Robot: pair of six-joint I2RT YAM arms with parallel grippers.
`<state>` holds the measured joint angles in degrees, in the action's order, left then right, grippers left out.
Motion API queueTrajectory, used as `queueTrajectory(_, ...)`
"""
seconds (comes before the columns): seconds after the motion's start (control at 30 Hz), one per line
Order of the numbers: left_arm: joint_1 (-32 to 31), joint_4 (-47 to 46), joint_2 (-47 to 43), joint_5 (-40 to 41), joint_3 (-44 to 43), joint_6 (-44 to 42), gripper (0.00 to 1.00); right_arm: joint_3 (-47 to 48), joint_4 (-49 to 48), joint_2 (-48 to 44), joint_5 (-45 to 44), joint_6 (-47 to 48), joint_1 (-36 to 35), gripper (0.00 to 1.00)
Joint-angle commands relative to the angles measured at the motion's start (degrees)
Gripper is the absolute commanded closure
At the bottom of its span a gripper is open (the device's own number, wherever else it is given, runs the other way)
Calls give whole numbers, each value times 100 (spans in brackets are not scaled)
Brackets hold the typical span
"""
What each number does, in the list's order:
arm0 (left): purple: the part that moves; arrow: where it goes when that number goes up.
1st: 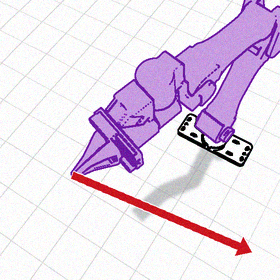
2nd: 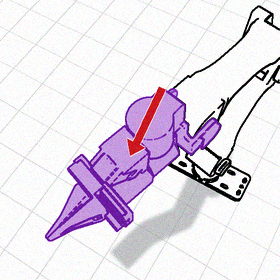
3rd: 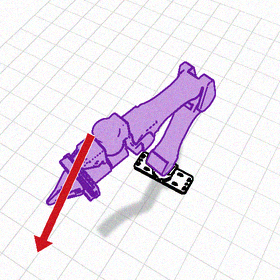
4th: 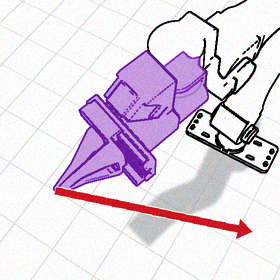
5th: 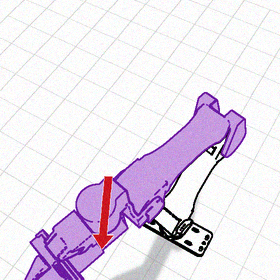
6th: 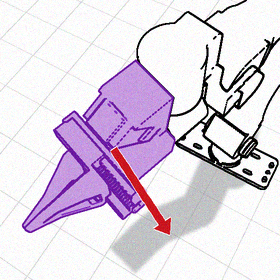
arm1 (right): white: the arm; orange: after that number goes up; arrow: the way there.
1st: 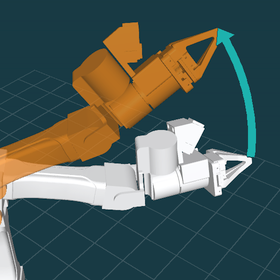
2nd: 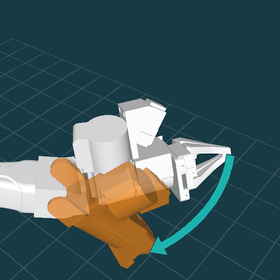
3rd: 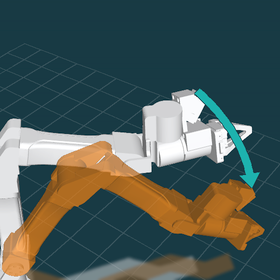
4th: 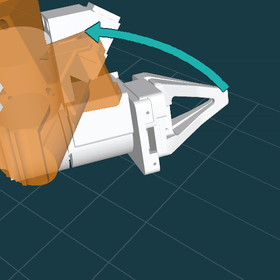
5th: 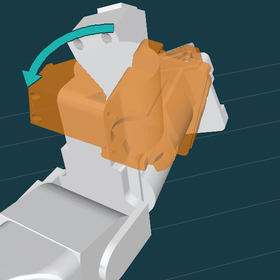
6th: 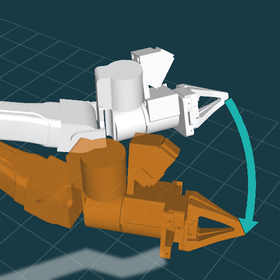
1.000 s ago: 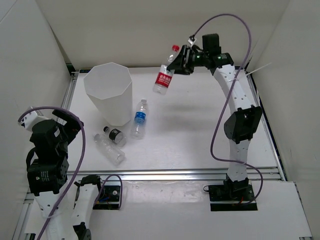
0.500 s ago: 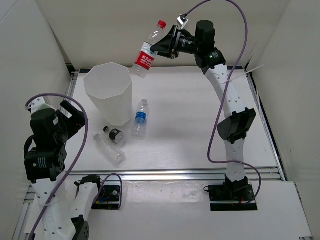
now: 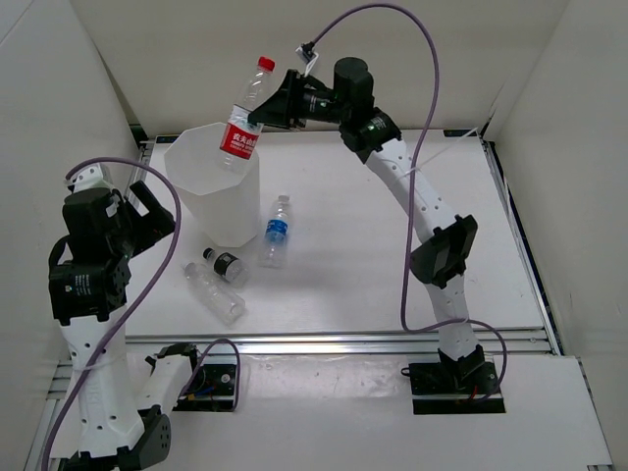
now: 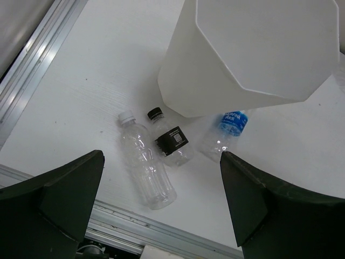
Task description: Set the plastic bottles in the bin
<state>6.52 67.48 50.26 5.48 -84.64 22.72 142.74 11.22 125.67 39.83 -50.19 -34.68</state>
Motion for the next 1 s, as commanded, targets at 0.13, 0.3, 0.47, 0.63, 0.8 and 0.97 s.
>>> queueTrajectory(0.13,-28,63,10,6,-264,-365,0,377,-305,467,-704,642,-118,80)
queueTrajectory(0.3,-28,186,10,6,-211,-365,0,378,-182,591,-705,756,-118,73)
queueTrajectory(0.47,-28,73,-42,296,-211,-225,0,325,98,179,-748,1063,-118,0)
queueTrajectory(0.63,-28,-112,-148,664,-150,13,0,-166,424,-743,-1065,881,380,0)
queueTrajectory(0.8,-28,-349,-481,963,254,302,0,-1448,819,-1114,-795,625,1198,0)
queueTrajectory(0.97,-28,-350,-666,1227,536,707,0,-2916,1383,-966,-215,862,1288,0)
